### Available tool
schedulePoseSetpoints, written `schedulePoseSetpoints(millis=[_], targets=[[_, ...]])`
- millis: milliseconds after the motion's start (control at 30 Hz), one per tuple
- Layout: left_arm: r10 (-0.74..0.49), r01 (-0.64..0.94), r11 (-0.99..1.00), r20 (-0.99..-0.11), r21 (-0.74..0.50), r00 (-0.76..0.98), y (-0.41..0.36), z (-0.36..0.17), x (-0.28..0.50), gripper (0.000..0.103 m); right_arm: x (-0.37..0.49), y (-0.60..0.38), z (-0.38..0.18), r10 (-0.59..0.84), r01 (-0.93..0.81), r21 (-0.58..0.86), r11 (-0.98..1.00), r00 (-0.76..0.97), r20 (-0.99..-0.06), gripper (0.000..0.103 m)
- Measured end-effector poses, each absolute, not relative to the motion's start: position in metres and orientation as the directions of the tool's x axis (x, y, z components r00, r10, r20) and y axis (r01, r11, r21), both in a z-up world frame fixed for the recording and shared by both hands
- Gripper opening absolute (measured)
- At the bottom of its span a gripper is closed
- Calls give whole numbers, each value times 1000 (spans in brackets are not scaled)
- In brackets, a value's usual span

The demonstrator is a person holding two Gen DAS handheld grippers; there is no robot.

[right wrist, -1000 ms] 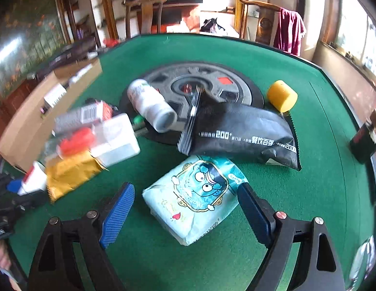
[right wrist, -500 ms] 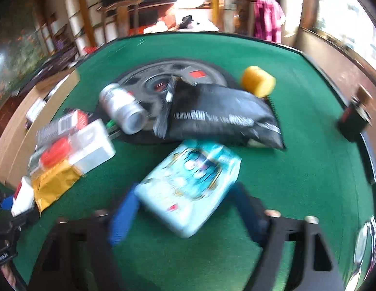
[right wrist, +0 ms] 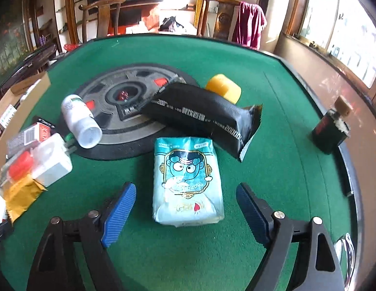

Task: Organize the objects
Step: 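Grasp the red-labelled bottle with the left tool while the right grasps the blue tissue pack, then carry the bottle and tissue pack over the cardboard tray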

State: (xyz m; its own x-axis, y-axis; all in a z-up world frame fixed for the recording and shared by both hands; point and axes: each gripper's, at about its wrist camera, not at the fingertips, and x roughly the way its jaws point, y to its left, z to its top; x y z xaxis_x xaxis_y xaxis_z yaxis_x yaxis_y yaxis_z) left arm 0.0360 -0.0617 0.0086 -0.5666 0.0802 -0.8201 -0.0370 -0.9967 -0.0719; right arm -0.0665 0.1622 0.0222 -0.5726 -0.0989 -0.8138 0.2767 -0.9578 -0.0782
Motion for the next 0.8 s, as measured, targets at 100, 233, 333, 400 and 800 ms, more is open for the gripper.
schedulePoseSetpoints(millis=[100,233,333,400,800], targets=[[59,-26,-998,-822,-54,-567,-61,9,37,42,-66,174,27,-114,245,-37,-969,-576,-810,51],[45,4,-998,-818,-58,-573,-66,8,37,33,-60,179,27,-156,248,8,-969,-584,-797,48],[53,9,-997,-816,-71,-576,-68,9,38,33,-56,183,29,-206,257,63,-964,-580,-788,48],[59,19,-996,-812,-87,-581,-70,9,40,33,-55,181,28,-222,267,75,-961,-580,-784,48],[39,53,-994,-785,-92,-618,-69,16,54,33,-32,157,49,-381,406,143,-903,-600,-703,48]])
